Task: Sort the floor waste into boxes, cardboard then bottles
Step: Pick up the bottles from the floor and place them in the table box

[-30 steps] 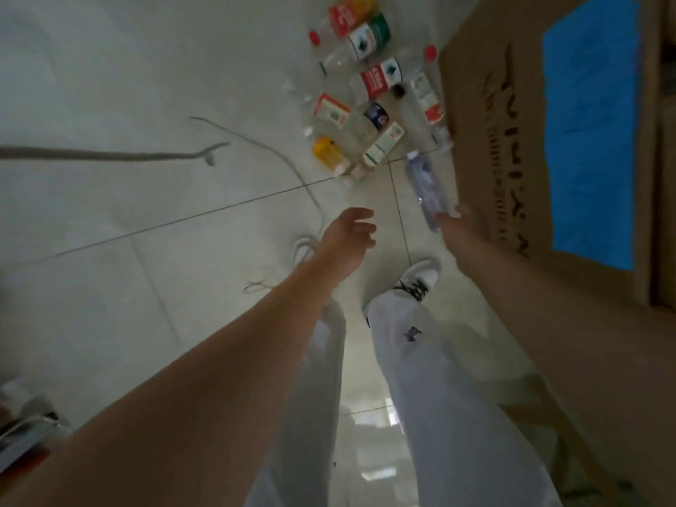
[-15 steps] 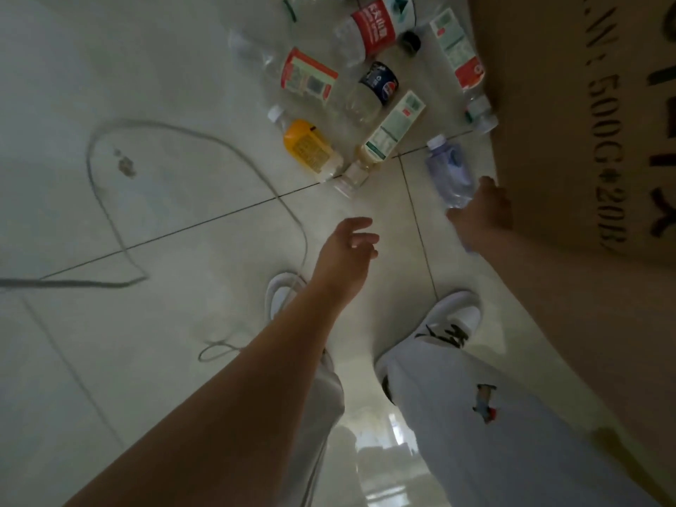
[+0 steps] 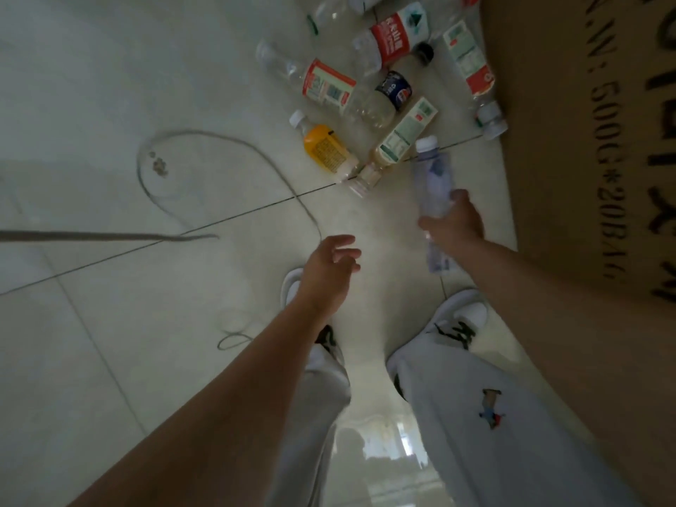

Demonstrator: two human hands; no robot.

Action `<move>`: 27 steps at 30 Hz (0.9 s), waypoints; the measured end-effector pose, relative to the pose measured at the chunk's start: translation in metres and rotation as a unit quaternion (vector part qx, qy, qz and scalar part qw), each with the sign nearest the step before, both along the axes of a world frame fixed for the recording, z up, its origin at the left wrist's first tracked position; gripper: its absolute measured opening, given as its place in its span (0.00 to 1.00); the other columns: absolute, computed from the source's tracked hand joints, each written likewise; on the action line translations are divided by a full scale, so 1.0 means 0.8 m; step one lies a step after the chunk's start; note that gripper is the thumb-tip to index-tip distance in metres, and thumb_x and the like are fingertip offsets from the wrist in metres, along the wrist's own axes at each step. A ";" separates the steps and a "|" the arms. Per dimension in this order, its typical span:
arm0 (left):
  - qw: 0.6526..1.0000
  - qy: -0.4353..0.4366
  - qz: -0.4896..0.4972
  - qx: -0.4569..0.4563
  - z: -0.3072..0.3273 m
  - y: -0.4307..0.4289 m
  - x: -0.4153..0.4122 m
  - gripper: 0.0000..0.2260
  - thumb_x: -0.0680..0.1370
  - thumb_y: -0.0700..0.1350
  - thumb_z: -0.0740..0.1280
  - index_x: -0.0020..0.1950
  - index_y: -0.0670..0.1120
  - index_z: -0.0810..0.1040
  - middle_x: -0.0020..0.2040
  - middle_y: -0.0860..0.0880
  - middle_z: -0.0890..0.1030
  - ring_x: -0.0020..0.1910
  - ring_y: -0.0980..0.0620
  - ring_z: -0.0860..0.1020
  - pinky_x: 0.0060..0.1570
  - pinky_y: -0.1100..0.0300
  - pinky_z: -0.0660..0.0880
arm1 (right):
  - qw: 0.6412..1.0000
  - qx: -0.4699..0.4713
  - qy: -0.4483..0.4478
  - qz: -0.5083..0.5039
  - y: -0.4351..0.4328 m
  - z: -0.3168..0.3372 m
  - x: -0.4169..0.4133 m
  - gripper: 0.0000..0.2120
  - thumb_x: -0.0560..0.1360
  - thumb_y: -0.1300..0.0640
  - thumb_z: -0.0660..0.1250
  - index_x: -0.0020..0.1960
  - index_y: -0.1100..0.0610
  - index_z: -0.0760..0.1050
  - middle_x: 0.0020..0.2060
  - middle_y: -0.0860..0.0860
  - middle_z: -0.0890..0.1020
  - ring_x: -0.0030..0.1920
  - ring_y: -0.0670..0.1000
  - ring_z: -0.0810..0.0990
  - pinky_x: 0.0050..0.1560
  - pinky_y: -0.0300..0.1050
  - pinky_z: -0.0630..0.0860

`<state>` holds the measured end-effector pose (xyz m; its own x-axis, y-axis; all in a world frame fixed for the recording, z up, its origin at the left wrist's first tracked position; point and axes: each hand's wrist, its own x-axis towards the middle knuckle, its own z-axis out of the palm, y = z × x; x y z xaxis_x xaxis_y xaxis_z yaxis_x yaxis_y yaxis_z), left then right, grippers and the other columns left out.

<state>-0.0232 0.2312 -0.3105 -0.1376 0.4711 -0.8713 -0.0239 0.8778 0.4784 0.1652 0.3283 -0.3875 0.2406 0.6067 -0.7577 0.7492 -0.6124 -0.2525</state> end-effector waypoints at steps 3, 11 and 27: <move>0.999 0.003 0.040 0.030 0.082 0.024 0.008 0.16 0.80 0.32 0.56 0.65 0.40 0.73 0.53 0.44 0.80 0.42 0.54 0.79 0.35 0.75 0.74 | 0.995 0.018 0.082 -0.058 -0.018 0.107 -0.027 0.33 0.71 0.54 0.75 0.71 0.56 0.64 0.64 0.56 0.75 0.60 0.56 0.76 0.52 0.41 0.69; 0.985 -0.037 0.145 0.091 0.465 0.105 0.051 0.10 0.80 0.34 0.59 0.59 0.43 0.74 0.50 0.44 0.80 0.40 0.52 0.78 0.39 0.64 0.70 | 0.954 0.147 0.224 -0.131 0.015 0.572 -0.018 0.30 0.72 0.56 0.75 0.70 0.49 0.66 0.57 0.41 0.72 0.56 0.43 0.72 0.51 0.33 0.66; 0.886 -0.156 -0.042 0.435 1.072 0.301 0.221 0.10 0.78 0.38 0.64 0.58 0.46 0.75 0.48 0.48 0.83 0.41 0.54 0.80 0.42 0.61 0.73 | 0.832 0.506 0.170 -0.147 0.082 1.217 0.147 0.34 0.71 0.53 0.75 0.73 0.48 0.64 0.54 0.46 0.79 0.54 0.48 0.79 0.48 0.37 0.73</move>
<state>0.1539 0.4722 0.5471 0.1130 0.9800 -0.1640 -0.2264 0.1861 0.9561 0.2825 0.3940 0.5859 0.3679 0.9284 0.0519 0.3836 -0.1007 -0.9180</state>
